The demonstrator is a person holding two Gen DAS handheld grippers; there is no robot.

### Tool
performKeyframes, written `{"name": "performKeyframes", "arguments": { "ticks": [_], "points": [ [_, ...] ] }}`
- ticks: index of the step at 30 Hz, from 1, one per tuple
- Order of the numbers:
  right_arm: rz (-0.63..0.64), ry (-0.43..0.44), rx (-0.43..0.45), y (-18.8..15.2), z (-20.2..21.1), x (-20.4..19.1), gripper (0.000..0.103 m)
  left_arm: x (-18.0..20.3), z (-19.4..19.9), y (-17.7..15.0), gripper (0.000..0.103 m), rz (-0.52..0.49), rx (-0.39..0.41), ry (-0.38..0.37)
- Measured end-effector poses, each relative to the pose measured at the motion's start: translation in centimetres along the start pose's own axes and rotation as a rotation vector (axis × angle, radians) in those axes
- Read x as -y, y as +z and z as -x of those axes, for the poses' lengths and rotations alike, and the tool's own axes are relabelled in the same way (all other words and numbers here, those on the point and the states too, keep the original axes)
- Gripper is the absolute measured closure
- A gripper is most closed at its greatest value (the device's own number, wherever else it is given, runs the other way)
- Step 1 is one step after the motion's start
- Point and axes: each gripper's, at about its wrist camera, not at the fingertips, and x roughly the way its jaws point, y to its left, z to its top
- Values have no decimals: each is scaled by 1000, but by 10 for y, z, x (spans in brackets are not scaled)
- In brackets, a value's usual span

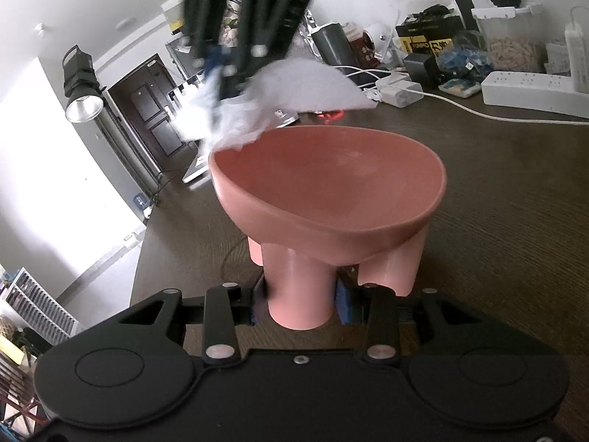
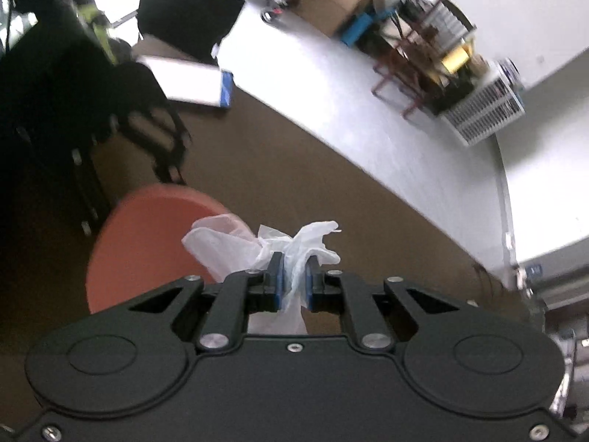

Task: Clean bowl
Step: 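Wipe the pink bowl's rim and inner wall with the right gripper's tissue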

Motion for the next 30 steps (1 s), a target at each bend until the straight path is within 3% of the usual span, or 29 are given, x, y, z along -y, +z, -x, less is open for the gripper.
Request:
{"name": "performKeyframes", "arguments": {
  "ticks": [8,16,21,30],
  "points": [
    [-29,30,-104,-37,0,-16,92,0,-1,-1,66,11,1,-4],
    [-5,119,-132,-45,3,-49,92,1,-1,-1,66,19,-3,-2],
    [42,183,-107,-36,12,-73,92,2,0,0,66,19,-5,3],
    [156,213,55,17,28,-94,92,5,2,0,66,21,-8,10]
  ]
}}
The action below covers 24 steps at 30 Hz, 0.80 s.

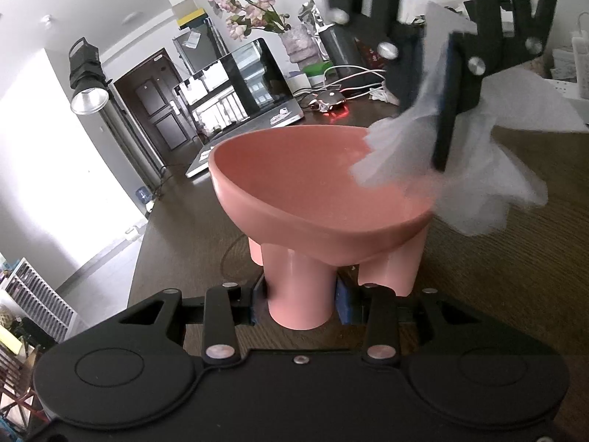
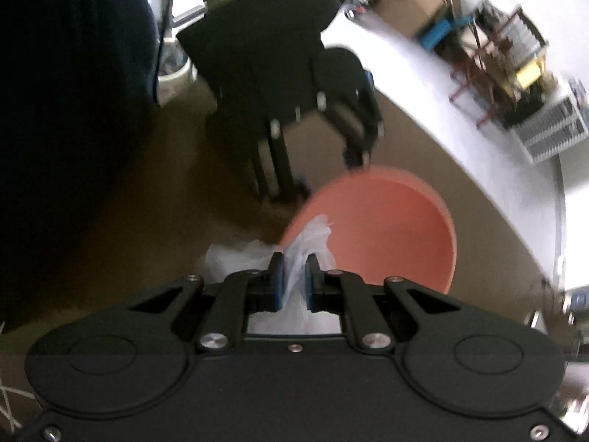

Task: Clean bowl
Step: 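Wipe the pink bowl's rim and inner wall with the right gripper's tissue, then scrub the tissue around the bowl's inner basin with the right gripper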

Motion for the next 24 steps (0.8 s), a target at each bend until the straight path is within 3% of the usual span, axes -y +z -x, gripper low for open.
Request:
{"name": "performKeyframes", "arguments": {
  "ticks": [7,12,24],
  "points": [
    [78,-36,61,28,-6,14,92,-1,0,1,66,-1,-2,0],
    [55,-119,65,34,-7,47,92,-8,-3,5,66,3,-2,-3],
    [-131,-197,-29,-20,-6,81,92,-4,-2,-3,66,7,1,-6]
  ]
}}
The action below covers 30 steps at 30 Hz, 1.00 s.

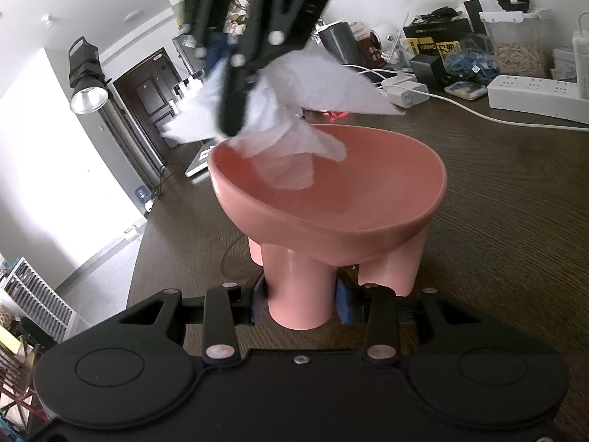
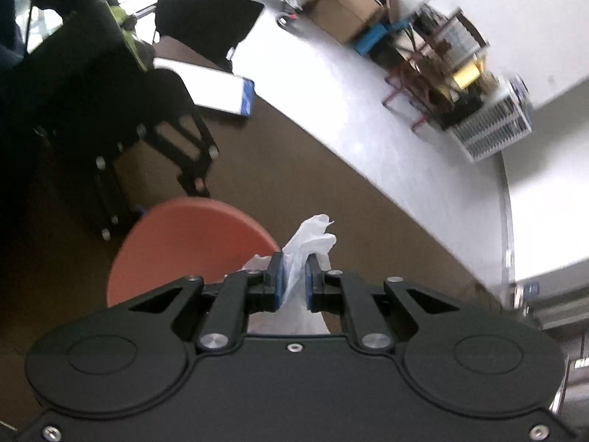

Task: Clean bowl
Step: 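Scrub the tissue around the bowl's inner basin with the right gripper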

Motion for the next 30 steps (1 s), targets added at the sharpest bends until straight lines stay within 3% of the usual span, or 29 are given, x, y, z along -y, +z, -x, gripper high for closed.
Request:
{"name": "performKeyframes", "arguments": {
  "ticks": [9,17,23,30],
  "points": [
    [-75,28,-74,-45,8,-9,92,0,-1,-1,66,8,-2,3],
    [-85,129,-96,-59,17,-42,92,1,-2,-1,66,13,-4,4],
    [-85,197,-73,-44,24,-63,92,1,-1,-2,66,15,-5,5],
    [-113,258,19,-19,27,-70,92,2,-1,-3,65,16,-7,8]
  ]
}}
